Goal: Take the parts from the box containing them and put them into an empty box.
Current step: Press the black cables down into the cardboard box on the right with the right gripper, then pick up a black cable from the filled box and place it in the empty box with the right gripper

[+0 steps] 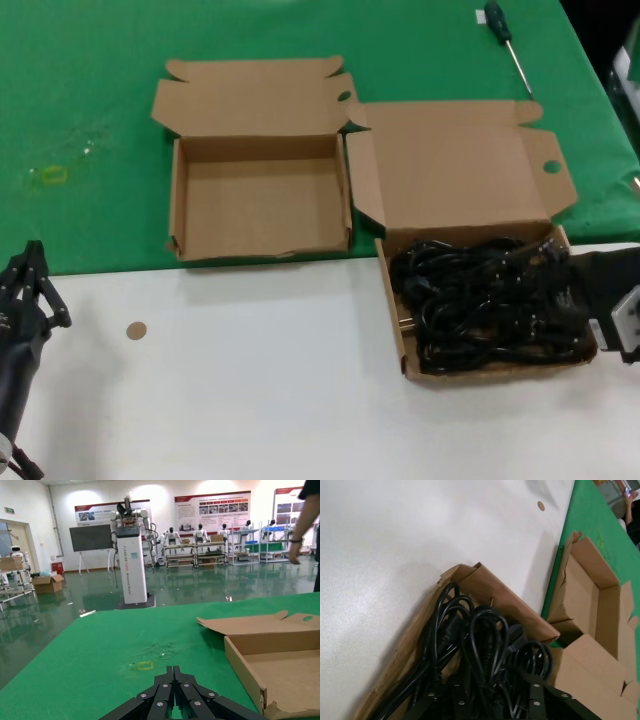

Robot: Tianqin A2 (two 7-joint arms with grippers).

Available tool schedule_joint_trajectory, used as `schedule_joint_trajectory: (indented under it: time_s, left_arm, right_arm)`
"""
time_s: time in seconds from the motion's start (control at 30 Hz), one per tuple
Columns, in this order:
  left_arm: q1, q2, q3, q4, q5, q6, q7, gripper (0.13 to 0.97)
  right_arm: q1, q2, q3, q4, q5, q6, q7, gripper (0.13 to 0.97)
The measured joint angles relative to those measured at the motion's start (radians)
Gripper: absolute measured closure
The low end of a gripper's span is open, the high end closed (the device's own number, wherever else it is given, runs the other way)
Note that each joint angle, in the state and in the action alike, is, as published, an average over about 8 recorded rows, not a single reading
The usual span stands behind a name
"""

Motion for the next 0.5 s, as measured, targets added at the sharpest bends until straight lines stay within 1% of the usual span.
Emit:
schedule_joint_trajectory:
  time_s: [0.07,0.1,0.37,0.5]
  left_arm:
    - [0.0,0.0,0.0,0.0,0.0,0.0,0.0,0.945]
    - [0.0,0.0,0.0,0.0,0.0,0.0,0.0,0.945]
    - [0.0,0.0,0.0,0.0,0.0,0.0,0.0,0.945]
    - [0.0,0.0,0.0,0.0,0.0,0.0,0.0,0.945]
  right_arm:
    - [0.002,-0.005,-0.003,-0.012,-0.002,0.002,-0.007,0.658]
    - [0.003,-0.008,-0.004,-0.019,-0.003,0.002,-0.01,0.658]
    - [0.018,-0.028,-0.018,-0.077,-0.013,0.003,-0.04,0.825]
    - [0.023,-0.032,-0.019,-0.093,-0.014,0.002,-0.05,0.845]
